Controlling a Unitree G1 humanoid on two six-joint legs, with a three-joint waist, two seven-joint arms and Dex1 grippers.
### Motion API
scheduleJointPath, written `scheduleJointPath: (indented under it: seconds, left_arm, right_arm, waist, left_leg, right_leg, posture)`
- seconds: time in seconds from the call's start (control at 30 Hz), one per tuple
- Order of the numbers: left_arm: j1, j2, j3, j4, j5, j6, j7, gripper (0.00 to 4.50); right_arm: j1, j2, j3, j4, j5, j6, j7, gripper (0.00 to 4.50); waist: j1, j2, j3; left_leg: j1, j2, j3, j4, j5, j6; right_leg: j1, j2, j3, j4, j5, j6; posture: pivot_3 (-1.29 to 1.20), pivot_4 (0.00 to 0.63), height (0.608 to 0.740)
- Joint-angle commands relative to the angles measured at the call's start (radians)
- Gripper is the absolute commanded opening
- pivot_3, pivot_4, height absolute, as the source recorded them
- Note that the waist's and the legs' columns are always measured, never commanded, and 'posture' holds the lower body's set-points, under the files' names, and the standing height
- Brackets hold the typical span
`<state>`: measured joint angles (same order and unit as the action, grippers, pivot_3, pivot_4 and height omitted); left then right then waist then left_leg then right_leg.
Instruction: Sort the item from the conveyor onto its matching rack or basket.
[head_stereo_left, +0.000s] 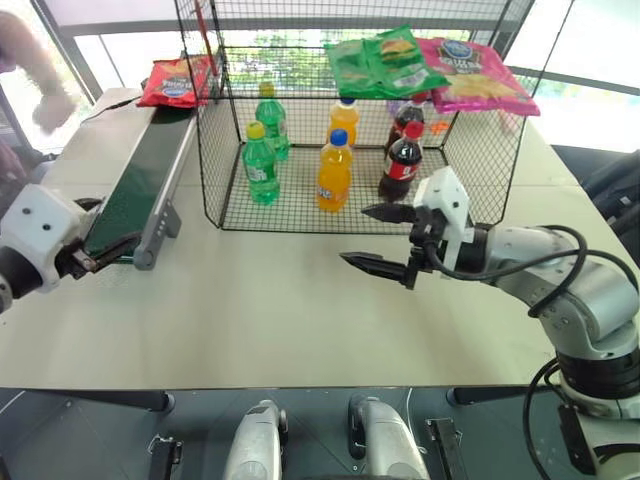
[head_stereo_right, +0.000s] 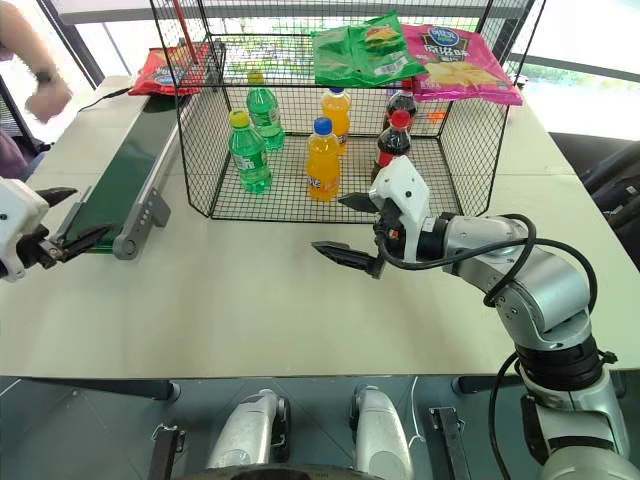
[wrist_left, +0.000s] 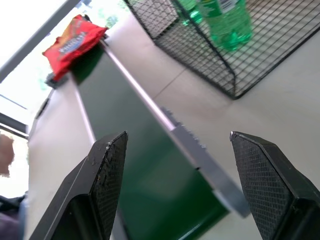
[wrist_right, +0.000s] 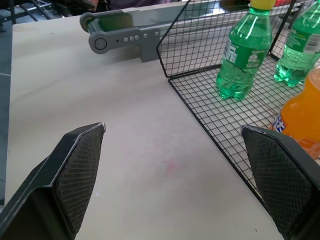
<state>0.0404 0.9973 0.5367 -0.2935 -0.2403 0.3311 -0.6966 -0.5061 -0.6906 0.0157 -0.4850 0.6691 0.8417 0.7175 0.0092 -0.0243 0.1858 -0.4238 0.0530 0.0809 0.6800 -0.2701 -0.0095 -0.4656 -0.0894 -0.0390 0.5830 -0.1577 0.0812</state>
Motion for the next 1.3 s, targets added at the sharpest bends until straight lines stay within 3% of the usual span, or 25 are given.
scheduleJointPath:
  seconds: [0.03, 0.13, 0.33, 0.77, 1.3]
  left_arm:
    - [-0.023, 0.073, -0.047, 0.118, 0.277, -0.227, 0.155, 3.42]
    - [-0.011, 0.133, -0.090, 0.238, 0.471, -0.381, 0.279, 3.42]
    - [-0.107, 0.111, -0.217, 0.345, 0.595, -0.463, 0.387, 3.42]
    - [-0.472, 0.048, -0.484, 0.703, 0.688, -0.606, 0.443, 3.42]
    - [-0.566, 0.021, -0.587, 0.805, 0.716, -0.619, 0.434, 3.42]
  right_arm:
    - [0.003, -0.021, -0.036, 0.002, -0.014, -0.037, 0.017, 4.50]
    - [0.008, -0.025, -0.044, 0.004, -0.013, -0.044, 0.025, 4.50]
    - [0.025, -0.014, -0.021, 0.019, -0.071, -0.074, -0.005, 4.50]
    - [0.050, -0.013, -0.058, -0.035, -0.068, -0.033, -0.060, 4.50]
    - [0.058, -0.008, -0.089, -0.070, -0.052, -0.004, -0.099, 4.50]
  waist:
    - [0.000, 0.000, 0.000]
    - [0.000, 0.000, 0.000]
    - [0.004, 0.000, 0.000]
    - [0.002, 0.000, 0.000]
    - [0.003, -0.001, -0.001]
  left_leg:
    - [0.000, 0.000, 0.000, 0.000, 0.000, 0.000]
    - [0.000, 0.000, 0.000, 0.000, 0.000, 0.000]
    - [-0.001, 0.000, 0.004, -0.002, 0.000, 0.000]
    - [-0.001, 0.000, 0.005, -0.001, 0.000, 0.000]
    - [0.000, 0.000, 0.004, 0.003, 0.000, 0.000]
  right_leg:
    - [0.000, 0.000, 0.000, 0.000, 0.000, 0.000]
    - [-0.001, 0.000, 0.000, 0.000, 0.000, 0.000]
    - [-0.003, -0.002, 0.000, 0.000, 0.000, 0.000]
    - [-0.003, -0.002, -0.001, 0.003, 0.001, 0.000]
    - [-0.003, -0.002, 0.000, 0.010, 0.001, 0.000]
  posture:
    - [0.00, 0.150, 0.740]
    - [0.00, 0.150, 0.740]
    - [0.00, 0.150, 0.740]
    - [0.00, 0.150, 0.740]
    - [0.00, 0.150, 0.740]
